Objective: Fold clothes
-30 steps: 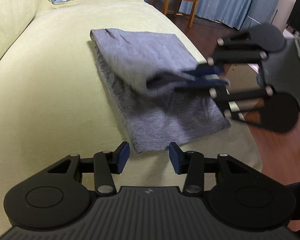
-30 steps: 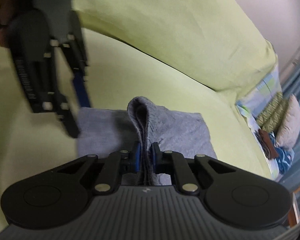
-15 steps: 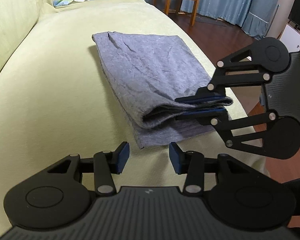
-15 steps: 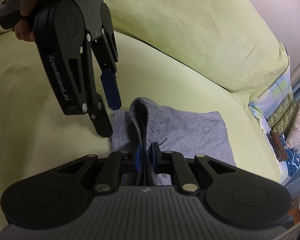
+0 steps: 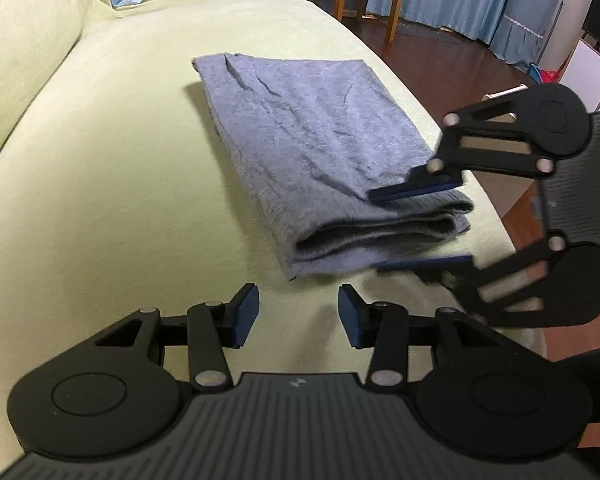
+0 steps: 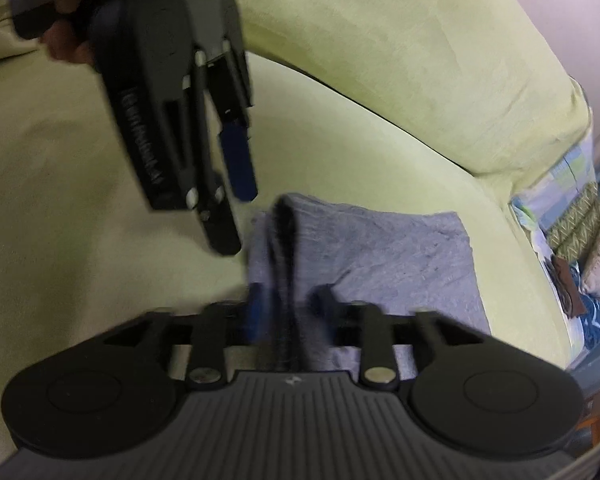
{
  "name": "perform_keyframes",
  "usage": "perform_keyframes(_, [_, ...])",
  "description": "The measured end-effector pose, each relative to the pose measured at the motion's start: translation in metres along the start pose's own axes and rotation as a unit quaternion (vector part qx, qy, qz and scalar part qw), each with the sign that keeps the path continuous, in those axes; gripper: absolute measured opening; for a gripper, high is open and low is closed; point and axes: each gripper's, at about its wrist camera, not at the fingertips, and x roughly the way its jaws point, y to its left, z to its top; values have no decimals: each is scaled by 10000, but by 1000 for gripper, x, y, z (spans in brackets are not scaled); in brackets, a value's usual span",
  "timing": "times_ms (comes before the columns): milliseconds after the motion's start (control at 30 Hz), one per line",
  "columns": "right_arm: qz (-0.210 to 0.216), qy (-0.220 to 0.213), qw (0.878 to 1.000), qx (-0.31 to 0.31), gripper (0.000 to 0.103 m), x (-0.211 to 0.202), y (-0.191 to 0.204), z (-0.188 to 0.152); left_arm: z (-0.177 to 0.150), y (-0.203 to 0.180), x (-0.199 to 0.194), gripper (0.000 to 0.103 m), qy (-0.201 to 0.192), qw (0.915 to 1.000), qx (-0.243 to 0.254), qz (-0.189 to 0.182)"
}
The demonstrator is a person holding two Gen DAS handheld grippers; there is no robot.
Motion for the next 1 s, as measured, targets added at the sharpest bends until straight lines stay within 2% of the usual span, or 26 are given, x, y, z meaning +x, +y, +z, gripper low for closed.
perform_keyframes(100, [85,21,9991,407,29,-30,-9,-3,15,3,-29,50,-231,9997,-69,81])
perform_keyframes(167, [-6,128,9978,649,22,-41,-17,-7,33,3,-41,51,-530,9985,-75,68])
perform_keyframes(233, [-200,289,9948,955,20,-40,-32,-13,50,2,-38,54,-748,9971,-97,55])
perform_keyframes(300, [-313,408,9913,1211,20,-33,-43,-17,59,-2,-28,54,-799,9967,-59,87])
perform_keyframes(367, [-252,410,9891,1394,20,-24,-50,-22,65,-6,-6,54,-719,9974,-44,47])
perform_keyframes(433, [-61,514,9893,1363,20,-16,-47,-29,59,-10,21,54,-399,9992,-70,-38])
perform_keyframes(500, [-4,526,9907,1259,14,-13,-43,-35,47,-12,32,55,-233,9997,-85,13])
perform_keyframes(567, [-48,524,9928,1073,13,-13,-38,-43,32,-12,36,56,-335,9990,-301,51])
perform_keyframes(667, [-65,598,9924,1071,13,-13,-45,-47,30,-7,33,56,-306,9968,-743,49])
perform_keyframes(733, [-163,278,9927,1166,14,-25,-55,-44,33,-9,28,56,-356,9968,-705,134])
perform_keyframes(800, [-118,191,9926,1189,19,-28,-59,-41,33,-11,30,56,-248,9974,-647,184])
perform_keyframes(900, [265,753,9909,1082,19,-7,-55,-50,33,-13,32,57,-46,9978,-612,232])
perform_keyframes(1000, [486,731,9869,1355,19,-15,-70,-50,38,-12,17,57,-96,9964,-762,345])
